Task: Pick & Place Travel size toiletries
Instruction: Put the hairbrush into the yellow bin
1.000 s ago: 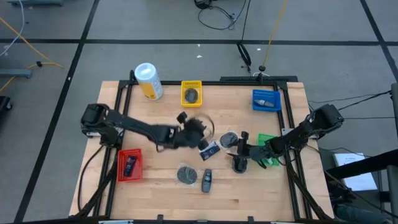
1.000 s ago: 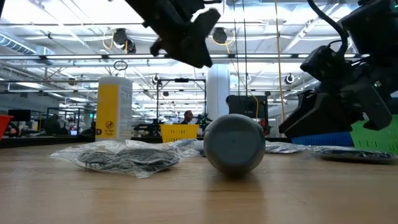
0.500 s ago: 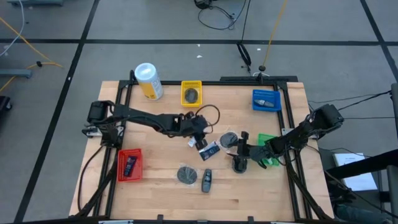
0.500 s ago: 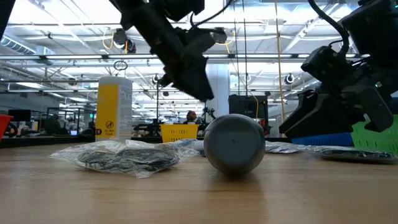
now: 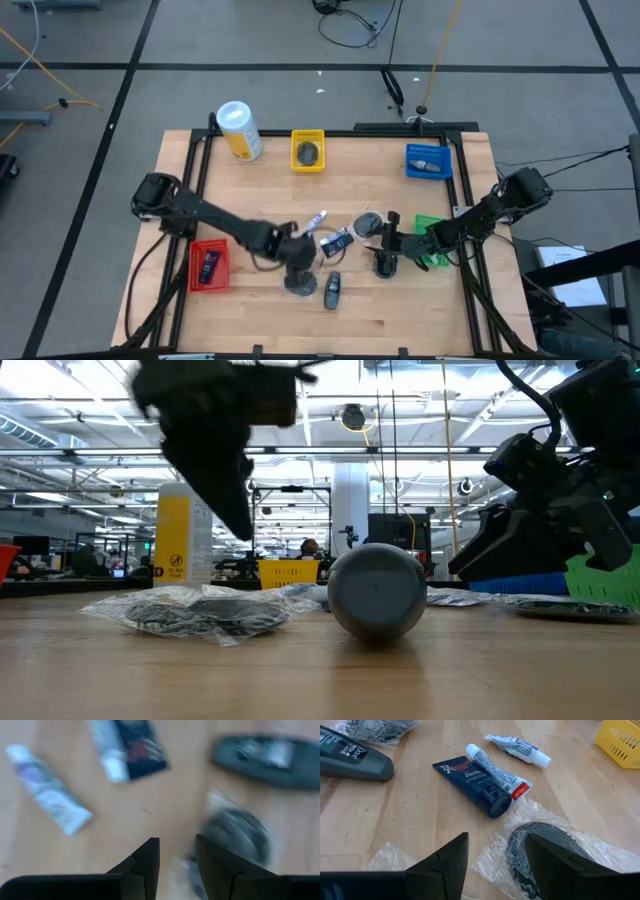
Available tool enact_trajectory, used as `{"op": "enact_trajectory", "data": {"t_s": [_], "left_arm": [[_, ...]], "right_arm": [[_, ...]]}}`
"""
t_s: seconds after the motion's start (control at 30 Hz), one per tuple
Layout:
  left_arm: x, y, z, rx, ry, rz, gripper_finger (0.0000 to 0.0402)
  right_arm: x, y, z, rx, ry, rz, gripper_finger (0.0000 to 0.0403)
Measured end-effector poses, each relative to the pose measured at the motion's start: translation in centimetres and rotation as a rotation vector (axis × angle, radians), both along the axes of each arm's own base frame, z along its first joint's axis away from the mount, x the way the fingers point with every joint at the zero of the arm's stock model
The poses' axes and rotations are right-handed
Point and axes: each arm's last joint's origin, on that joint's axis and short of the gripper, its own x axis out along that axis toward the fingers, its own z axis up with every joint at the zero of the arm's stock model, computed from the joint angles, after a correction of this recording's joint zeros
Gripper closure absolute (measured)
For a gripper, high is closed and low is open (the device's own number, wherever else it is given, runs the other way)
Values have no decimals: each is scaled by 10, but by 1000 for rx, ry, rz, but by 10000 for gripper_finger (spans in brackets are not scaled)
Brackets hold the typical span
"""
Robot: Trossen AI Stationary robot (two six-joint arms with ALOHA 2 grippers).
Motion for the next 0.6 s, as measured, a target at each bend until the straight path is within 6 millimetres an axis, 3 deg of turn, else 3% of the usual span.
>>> {"op": "enact_trajectory", "data": {"t_s": [0.1,0.23,0.47,0.6], "left_arm": [[-3,-17,1,19,-30,-85,278],[6,-24,-1,-3,-104,-156,251],[25,-17,-30,-34,-106,-277,152],[31,-9,-45,-68,-64,-296,121]], "right_arm": [[0,0,0,1,-2,-1,216],[0,0,1,2,-7,-1,216],[1,0,2,27,-26,-12,216],[1,0,2,28,-25,-12,216]]}}
